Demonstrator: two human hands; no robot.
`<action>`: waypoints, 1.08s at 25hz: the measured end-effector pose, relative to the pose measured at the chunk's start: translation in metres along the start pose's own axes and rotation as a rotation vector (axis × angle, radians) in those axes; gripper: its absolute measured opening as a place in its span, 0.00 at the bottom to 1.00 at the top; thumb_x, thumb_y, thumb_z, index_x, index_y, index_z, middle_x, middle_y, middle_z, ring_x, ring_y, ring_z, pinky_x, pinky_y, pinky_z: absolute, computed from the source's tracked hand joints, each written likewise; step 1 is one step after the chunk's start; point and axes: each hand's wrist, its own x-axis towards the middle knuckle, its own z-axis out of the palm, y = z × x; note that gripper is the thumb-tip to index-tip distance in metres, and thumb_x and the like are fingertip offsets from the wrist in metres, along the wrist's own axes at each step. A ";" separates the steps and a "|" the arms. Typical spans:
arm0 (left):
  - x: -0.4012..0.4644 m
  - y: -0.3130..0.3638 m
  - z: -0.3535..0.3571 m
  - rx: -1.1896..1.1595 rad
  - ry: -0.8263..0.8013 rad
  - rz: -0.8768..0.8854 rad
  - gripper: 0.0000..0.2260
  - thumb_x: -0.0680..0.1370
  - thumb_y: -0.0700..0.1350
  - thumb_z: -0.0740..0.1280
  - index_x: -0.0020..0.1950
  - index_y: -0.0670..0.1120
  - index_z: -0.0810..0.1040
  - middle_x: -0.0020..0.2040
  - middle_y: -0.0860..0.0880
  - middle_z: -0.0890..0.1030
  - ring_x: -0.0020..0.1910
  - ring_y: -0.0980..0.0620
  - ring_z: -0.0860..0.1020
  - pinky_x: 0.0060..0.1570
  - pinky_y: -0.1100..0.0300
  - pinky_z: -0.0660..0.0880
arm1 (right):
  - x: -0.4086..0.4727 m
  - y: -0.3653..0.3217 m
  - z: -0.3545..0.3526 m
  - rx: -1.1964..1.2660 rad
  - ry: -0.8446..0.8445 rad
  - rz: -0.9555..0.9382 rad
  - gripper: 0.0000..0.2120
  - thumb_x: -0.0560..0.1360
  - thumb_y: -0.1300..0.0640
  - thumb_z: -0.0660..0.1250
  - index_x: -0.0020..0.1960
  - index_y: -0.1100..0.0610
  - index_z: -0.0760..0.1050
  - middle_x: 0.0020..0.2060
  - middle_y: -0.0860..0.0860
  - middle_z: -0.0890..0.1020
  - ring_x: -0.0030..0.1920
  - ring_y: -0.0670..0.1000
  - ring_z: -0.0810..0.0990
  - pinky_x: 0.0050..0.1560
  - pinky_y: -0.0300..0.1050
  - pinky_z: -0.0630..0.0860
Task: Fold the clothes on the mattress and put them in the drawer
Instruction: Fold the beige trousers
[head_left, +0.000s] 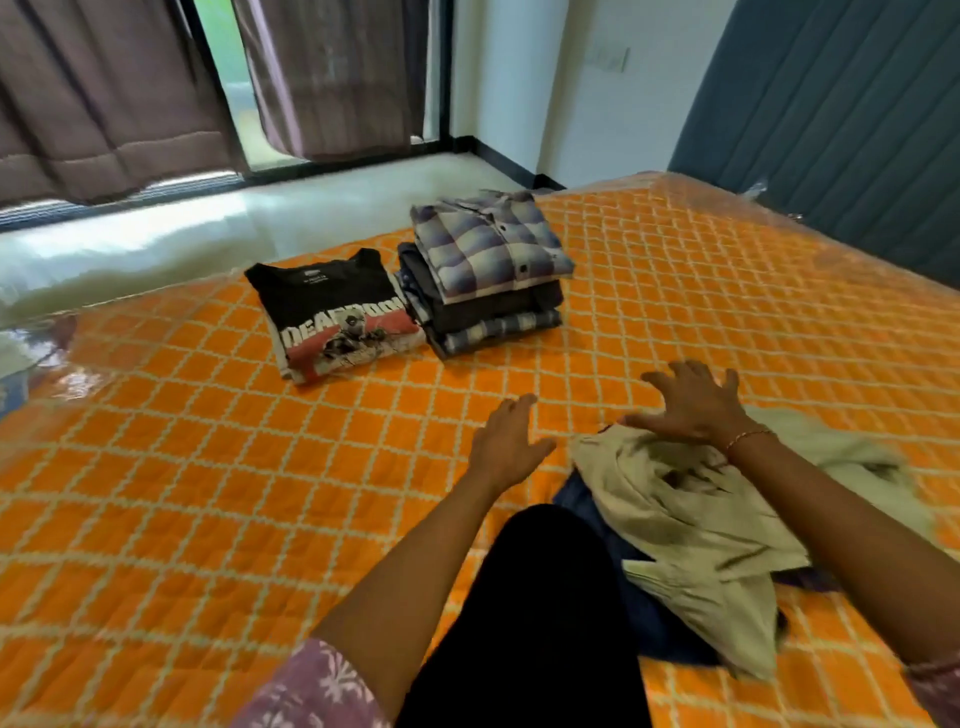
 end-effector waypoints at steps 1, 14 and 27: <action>0.002 0.014 0.013 -0.014 -0.067 0.032 0.32 0.77 0.54 0.67 0.76 0.48 0.57 0.75 0.44 0.61 0.73 0.45 0.61 0.68 0.47 0.64 | -0.006 0.018 -0.002 0.081 -0.198 -0.018 0.46 0.66 0.25 0.60 0.76 0.49 0.57 0.75 0.54 0.61 0.74 0.58 0.59 0.70 0.63 0.56; -0.008 0.083 0.042 -0.779 0.427 0.047 0.29 0.73 0.45 0.72 0.70 0.49 0.63 0.65 0.45 0.71 0.65 0.50 0.70 0.58 0.64 0.69 | -0.049 -0.076 -0.026 0.550 0.714 -0.309 0.10 0.76 0.54 0.66 0.54 0.59 0.74 0.46 0.57 0.79 0.47 0.57 0.75 0.38 0.44 0.65; -0.081 0.021 -0.158 -1.235 0.450 -0.048 0.20 0.83 0.53 0.50 0.67 0.44 0.71 0.63 0.42 0.75 0.58 0.44 0.75 0.50 0.54 0.76 | -0.032 -0.066 0.008 0.398 0.234 -0.160 0.37 0.73 0.49 0.70 0.76 0.50 0.56 0.73 0.54 0.63 0.74 0.60 0.59 0.64 0.52 0.62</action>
